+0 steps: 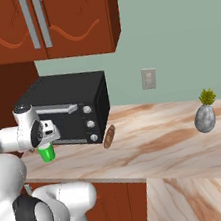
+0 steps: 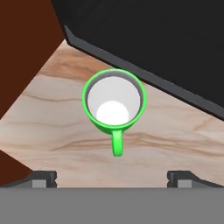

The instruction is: Pick the mug from the counter and place it inside the microwave. Then close the microwave.

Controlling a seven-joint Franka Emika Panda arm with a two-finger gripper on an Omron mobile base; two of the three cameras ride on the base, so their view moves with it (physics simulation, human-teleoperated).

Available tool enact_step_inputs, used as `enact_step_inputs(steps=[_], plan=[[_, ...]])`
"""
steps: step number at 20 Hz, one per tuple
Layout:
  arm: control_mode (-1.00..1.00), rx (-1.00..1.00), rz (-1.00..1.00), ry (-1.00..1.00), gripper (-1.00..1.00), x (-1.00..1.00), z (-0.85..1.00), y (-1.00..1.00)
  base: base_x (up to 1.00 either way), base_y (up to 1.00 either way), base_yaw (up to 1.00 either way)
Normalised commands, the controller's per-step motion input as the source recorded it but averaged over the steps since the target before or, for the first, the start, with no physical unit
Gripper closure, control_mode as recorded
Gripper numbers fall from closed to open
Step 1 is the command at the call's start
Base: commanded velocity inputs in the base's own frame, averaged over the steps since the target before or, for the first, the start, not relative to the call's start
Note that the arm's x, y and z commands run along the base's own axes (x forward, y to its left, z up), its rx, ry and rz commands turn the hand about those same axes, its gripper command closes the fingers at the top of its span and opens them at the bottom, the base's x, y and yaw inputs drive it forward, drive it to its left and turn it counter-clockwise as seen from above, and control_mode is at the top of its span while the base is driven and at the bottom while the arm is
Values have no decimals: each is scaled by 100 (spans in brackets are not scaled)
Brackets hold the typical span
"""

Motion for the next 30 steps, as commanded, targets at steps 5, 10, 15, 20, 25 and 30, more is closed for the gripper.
enact_step_inputs(steps=[5, 10, 15, 20, 25, 30], plan=[[-100, 0, 0, 0, -100, 12, -1, 0, 0, 0, 0], [-100, 0, 0, 0, -100, 1, -20, 0, 0, 0, 0], [-100, 0, 0, 0, -100, 0, -43, 0, 0, 0, 0], [-100, 0, 0, 0, -100, 0, -35, 0, 0, 0, 0], [-100, 0, 0, 0, -100, 0, -20, 0, 0, 0, 0], [-100, 0, 0, 0, -100, 4, 0, 0, 0, 0, 0]])
